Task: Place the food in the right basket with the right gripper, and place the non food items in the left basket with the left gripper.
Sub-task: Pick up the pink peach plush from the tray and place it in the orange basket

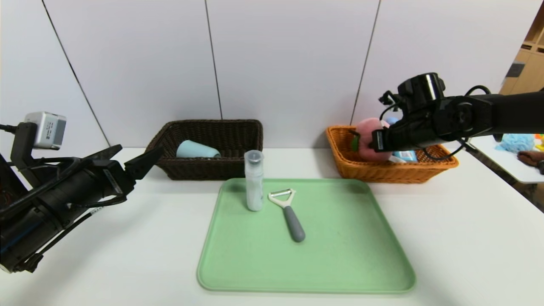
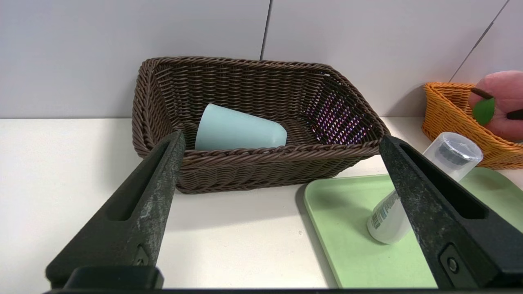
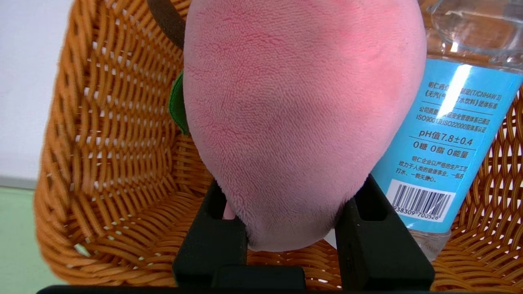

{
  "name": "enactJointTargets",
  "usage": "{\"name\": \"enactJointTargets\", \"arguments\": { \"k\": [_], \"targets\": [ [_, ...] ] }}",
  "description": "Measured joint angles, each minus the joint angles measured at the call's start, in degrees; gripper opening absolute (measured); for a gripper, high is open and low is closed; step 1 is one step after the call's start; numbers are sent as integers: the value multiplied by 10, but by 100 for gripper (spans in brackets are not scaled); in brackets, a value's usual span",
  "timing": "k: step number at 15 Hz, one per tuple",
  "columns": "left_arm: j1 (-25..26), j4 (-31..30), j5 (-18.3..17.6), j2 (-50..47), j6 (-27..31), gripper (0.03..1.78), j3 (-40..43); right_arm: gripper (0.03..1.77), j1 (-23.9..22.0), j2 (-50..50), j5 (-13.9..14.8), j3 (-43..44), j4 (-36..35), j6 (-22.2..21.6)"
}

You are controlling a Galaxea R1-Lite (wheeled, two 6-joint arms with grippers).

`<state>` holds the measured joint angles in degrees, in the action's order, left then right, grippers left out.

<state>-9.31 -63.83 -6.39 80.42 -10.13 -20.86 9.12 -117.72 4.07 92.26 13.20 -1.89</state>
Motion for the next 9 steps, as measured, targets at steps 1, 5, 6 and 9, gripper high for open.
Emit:
{"name": "enactJointTargets", "arguments": {
  "k": [1,5,6,9],
  "targets": [
    [0,0,0,1,0,169,0,58,0,-3,1,0,3,0],
    [0,0,1,3,0,169,0,86,0,-11,11,0,-3,-2],
    [0,0,1,3,0,169,0,96,0,-12,20,0,-4,-1],
    [0,0,1,3,0,169,0,121,1,-9,26,0,-5,-1]
  ]
}}
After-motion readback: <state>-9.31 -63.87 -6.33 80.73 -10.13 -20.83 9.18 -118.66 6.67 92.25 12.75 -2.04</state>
